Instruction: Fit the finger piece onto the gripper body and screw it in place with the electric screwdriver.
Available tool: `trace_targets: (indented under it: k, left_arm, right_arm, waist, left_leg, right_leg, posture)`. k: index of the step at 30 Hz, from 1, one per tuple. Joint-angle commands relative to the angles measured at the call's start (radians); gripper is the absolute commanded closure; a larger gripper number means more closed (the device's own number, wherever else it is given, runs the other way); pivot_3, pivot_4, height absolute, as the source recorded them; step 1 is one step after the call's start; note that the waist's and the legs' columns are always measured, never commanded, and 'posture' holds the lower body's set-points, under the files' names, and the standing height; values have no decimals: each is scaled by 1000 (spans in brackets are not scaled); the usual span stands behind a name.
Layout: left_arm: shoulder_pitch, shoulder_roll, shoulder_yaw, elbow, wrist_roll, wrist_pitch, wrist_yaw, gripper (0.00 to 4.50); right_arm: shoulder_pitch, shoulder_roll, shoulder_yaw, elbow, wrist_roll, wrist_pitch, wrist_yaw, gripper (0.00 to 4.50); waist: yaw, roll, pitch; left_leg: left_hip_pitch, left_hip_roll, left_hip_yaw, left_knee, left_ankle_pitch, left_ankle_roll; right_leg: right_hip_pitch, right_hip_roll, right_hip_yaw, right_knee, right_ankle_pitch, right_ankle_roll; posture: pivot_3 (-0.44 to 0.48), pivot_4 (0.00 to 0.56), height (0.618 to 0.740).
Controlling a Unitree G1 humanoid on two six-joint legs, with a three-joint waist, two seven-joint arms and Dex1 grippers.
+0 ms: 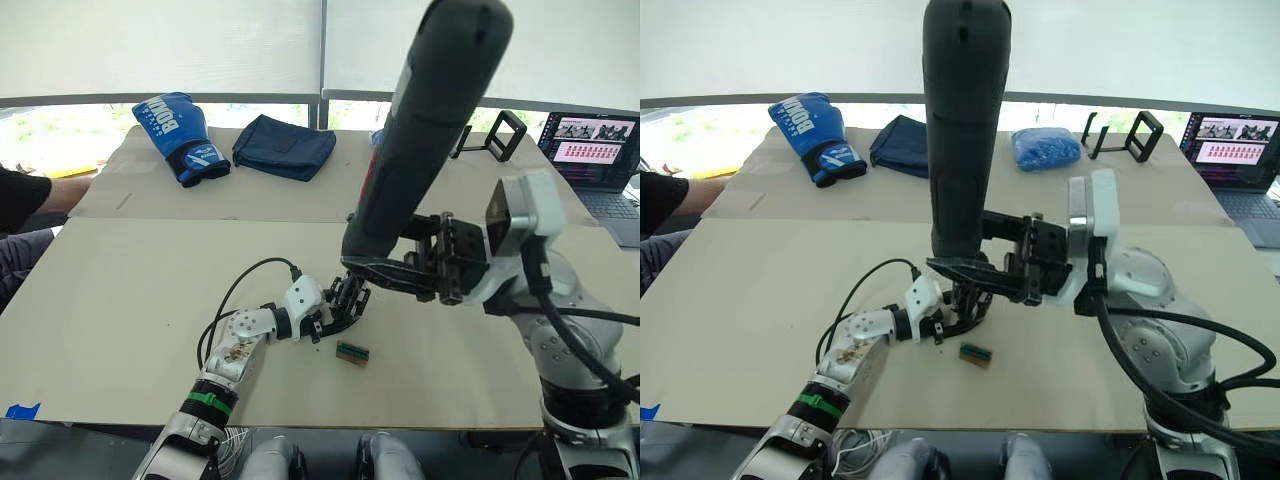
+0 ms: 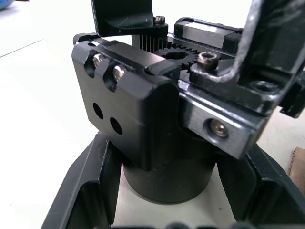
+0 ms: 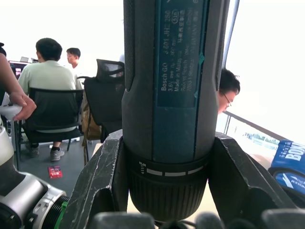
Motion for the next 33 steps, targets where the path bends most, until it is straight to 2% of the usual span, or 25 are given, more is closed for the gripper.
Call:
trace_targets:
  k: [1,12,33]
  left_arm:
    - [-3,2,-8,24,9,23,7,2174]
    - [7,3,-9,16,2,34,6,2174]
    - [12,12,-12,10,-3,41,-6,2174]
  right_arm:
    - [-40,19,5,3,-21,-19,0,2586]
    - [-37,73,63,61,-176,-81,29,2586]
    - [-9,95,94,80,-282,-95,68,2586]
  waist:
    - [1,0,0]
    - [0,0,0]
    - [-1,0,0]
  left_leg:
    - [0,0,0,0,0,0]
    - [0,0,0,0,0,0]
    - [0,0,0,0,0,0]
  right_leg:
    - [0,0,0,0,0,0]
    - [0,0,0,1,0,0]
    - [0,0,0,1,0,0]
  posture:
    - [0,150,740]
    - [0,150,740]
    - [0,150,740]
